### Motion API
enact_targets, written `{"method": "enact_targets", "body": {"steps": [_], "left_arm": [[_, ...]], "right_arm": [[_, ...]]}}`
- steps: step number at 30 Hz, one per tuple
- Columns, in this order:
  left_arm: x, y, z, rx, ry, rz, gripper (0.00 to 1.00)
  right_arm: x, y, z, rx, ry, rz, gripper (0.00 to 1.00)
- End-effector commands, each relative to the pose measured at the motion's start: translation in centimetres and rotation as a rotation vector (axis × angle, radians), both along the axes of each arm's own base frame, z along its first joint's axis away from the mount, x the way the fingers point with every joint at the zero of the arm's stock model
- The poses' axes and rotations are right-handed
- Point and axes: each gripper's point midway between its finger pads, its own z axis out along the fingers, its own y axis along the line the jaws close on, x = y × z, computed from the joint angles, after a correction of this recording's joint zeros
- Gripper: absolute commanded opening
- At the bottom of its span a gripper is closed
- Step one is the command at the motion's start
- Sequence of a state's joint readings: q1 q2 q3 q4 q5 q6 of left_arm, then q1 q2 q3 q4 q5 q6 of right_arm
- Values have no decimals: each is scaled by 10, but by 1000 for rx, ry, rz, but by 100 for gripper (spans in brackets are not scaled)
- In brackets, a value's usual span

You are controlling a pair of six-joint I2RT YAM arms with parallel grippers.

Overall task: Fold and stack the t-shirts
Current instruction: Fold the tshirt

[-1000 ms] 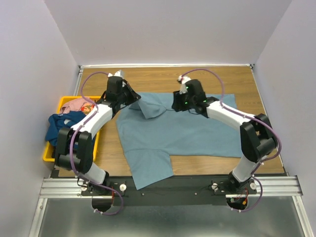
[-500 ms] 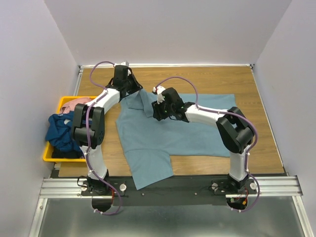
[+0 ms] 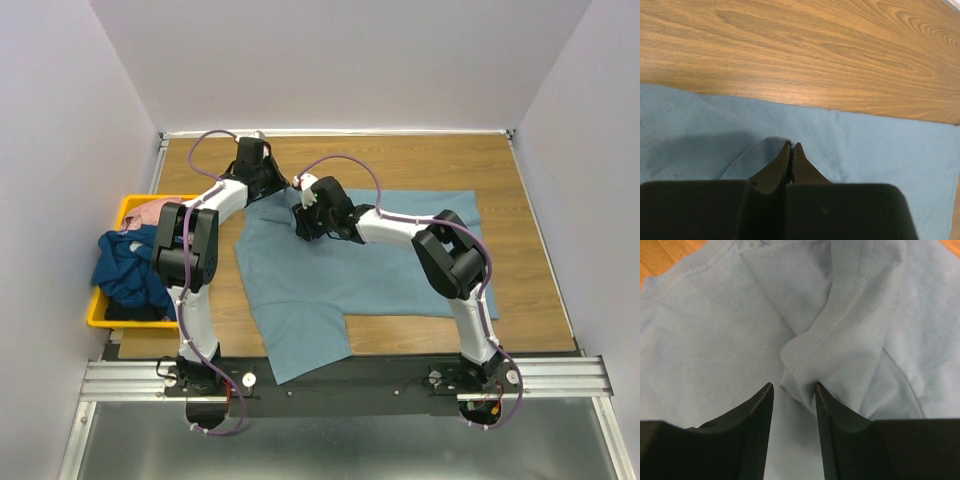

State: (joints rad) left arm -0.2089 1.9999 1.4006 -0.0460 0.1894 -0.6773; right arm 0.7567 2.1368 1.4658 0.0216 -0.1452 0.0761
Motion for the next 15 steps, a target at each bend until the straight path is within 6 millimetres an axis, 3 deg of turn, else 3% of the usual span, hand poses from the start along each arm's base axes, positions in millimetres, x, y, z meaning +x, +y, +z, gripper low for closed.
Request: {"method": "enact_targets", "body": {"steps": [1, 9, 12, 15], "left_arm": [[13, 5, 4, 27, -38, 19, 0], [13, 5, -1, 25, -29, 22, 0], [12, 5, -1, 19, -28, 22, 0], [12, 5, 1, 21, -34, 24, 0]], "right_arm": [[-5, 18, -5, 13, -5, 58, 45], [-11, 17, -18, -19, 0, 48, 43], [-4, 9, -12, -36, -25, 4, 49], [9, -5, 8, -56, -90, -97, 55]]}}
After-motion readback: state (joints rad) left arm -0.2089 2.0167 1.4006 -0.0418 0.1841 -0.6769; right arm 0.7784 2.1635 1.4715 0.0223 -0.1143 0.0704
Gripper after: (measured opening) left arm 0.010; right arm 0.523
